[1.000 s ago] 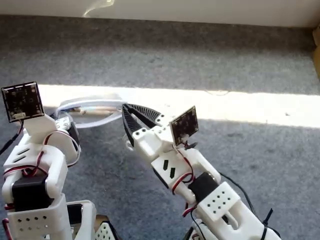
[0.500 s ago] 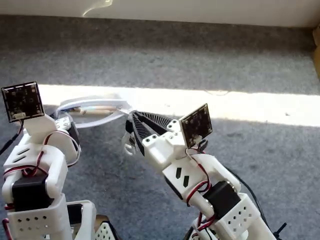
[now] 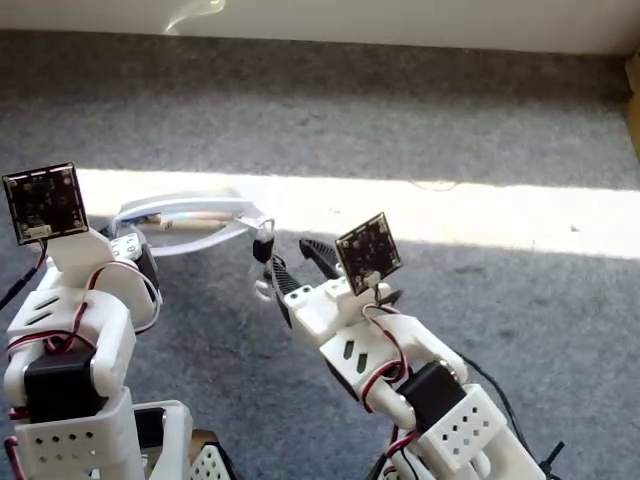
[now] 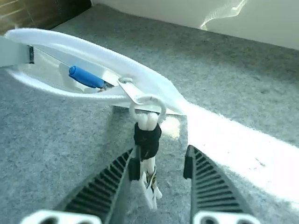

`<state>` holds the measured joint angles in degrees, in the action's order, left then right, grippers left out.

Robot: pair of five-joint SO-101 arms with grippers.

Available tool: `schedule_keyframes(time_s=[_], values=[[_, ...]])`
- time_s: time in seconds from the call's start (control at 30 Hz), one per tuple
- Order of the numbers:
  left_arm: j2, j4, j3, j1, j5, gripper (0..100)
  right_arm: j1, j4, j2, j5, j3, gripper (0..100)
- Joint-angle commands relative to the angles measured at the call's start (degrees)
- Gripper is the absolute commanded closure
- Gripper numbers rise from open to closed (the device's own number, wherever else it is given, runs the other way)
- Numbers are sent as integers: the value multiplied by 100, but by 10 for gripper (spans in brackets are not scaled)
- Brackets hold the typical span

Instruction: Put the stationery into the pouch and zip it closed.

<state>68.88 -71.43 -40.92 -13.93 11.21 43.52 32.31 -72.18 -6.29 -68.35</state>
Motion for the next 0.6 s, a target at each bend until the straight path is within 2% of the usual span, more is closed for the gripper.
schedule_keyframes(time_s=[0.0, 0.2, 0.43, 0.57], values=[[84, 35, 57, -66, -53, 993, -22, -418, -127, 35, -119, 825], [84, 44, 66, -66, -62, 993, 312, -1033, -110, 44, -391, 821], [84, 44, 66, -66, -62, 993, 435, -1077, -92, 35, -382, 820], [84, 44, 66, -66, -62, 993, 409, -1077, 57, 26, -365, 757]])
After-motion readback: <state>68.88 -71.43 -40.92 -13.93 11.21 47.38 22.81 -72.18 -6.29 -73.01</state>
